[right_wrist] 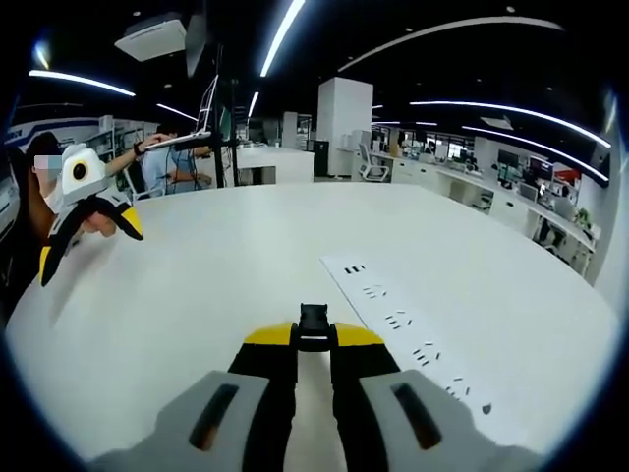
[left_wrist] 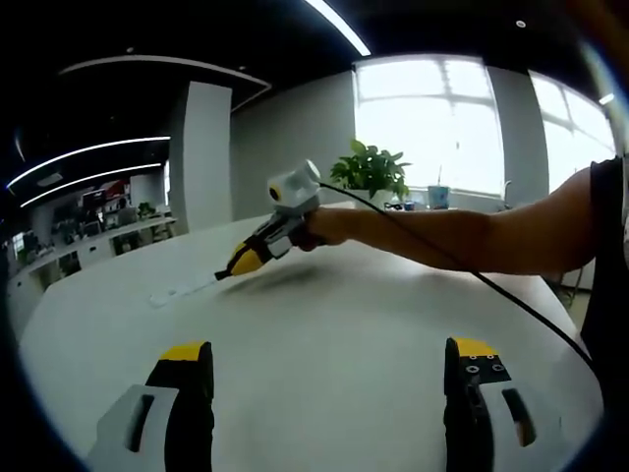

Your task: Snap the two parts of the plastic buckle together until the buckle closes and remains connected.

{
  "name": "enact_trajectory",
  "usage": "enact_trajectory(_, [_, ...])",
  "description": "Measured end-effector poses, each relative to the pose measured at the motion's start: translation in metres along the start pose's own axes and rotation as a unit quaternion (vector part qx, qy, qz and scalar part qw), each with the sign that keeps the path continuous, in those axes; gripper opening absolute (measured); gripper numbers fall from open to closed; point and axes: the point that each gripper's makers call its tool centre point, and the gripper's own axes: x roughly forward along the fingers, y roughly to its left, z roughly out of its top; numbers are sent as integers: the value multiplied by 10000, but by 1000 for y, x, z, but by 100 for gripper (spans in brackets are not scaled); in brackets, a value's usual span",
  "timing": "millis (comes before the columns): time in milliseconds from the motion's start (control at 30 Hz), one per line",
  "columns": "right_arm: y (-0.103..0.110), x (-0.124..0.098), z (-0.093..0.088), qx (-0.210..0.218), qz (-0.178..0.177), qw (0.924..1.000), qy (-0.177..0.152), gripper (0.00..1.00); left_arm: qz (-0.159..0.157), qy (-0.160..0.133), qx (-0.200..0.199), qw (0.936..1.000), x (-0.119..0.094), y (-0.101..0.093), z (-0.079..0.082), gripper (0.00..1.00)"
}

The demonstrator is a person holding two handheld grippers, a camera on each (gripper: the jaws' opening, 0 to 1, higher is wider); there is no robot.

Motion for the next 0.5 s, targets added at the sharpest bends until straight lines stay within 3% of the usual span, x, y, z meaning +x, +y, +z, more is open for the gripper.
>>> enact_trajectory(500, [-8, 6, -6, 36, 22, 10000, -7, 10, 4, 27, 3, 10000, 1, 0, -1, 99])
